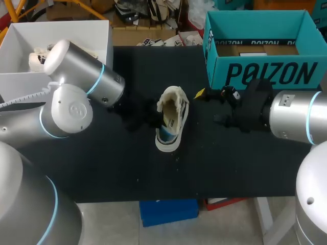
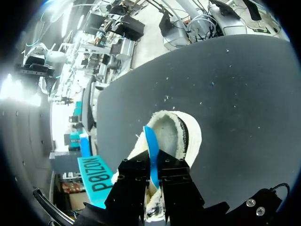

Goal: Take the shoe out of the shoebox, open the shoe tongue, remove and reinsert the insole, then place the shoe into the shoebox

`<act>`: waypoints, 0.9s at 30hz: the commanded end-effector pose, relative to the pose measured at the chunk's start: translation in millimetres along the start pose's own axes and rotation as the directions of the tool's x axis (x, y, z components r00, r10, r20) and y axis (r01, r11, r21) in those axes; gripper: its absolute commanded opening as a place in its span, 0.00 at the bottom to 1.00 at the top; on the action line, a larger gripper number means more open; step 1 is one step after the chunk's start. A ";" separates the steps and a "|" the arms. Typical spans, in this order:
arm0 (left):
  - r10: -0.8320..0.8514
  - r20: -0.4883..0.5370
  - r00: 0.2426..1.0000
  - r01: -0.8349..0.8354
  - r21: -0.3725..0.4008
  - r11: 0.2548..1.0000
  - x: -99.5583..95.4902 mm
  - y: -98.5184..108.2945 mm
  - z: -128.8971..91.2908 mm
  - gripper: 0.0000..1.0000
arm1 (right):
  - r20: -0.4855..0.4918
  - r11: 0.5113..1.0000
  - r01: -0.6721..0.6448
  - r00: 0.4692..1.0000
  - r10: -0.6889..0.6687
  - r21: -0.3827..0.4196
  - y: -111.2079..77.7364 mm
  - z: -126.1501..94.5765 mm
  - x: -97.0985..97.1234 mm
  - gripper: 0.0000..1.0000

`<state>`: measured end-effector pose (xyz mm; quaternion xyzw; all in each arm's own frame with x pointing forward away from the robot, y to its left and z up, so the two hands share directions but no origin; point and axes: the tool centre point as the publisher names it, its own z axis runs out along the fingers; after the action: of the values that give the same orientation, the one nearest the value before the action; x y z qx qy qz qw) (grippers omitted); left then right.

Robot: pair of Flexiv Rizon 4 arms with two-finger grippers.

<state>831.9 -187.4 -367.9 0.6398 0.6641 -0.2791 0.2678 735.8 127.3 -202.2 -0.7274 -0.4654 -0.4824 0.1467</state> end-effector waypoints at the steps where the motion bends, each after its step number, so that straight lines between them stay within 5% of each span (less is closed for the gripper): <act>1: -0.002 -0.018 1.000 0.002 -0.017 1.000 -2.1 5.7 6.9 0.00 | -0.011 0.999 -0.009 1.000 0.009 0.033 1.8 -2.9 -5.4 1.00; 13: 0.034 -0.087 0.996 -0.032 0.020 0.999 6.4 -8.5 19.3 0.00 | -0.011 0.999 -0.009 1.000 0.009 0.033 1.8 -2.9 -5.4 1.00; 14: 0.041 -0.100 0.994 -0.039 0.027 0.999 8.3 -10.3 20.4 0.18 | -0.011 0.999 -0.009 1.000 0.009 0.033 1.8 -2.9 -5.4 1.00; 17: 0.048 -0.116 0.992 -0.044 0.038 0.998 13.0 -11.7 21.4 1.00 | -0.011 0.999 -0.009 1.000 0.009 0.033 1.8 -2.9 -5.4 1.00; 27: 0.095 -0.098 0.991 -0.094 0.017 0.995 1.7 -4.9 -16.4 1.00 | -0.011 0.999 -0.009 1.000 0.009 0.033 1.8 -2.9 -5.4 1.00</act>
<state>830.8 -187.3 -371.1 0.6827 0.6456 -0.2411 0.2428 735.8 127.3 -202.1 -0.7274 -0.4654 -0.4824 0.1467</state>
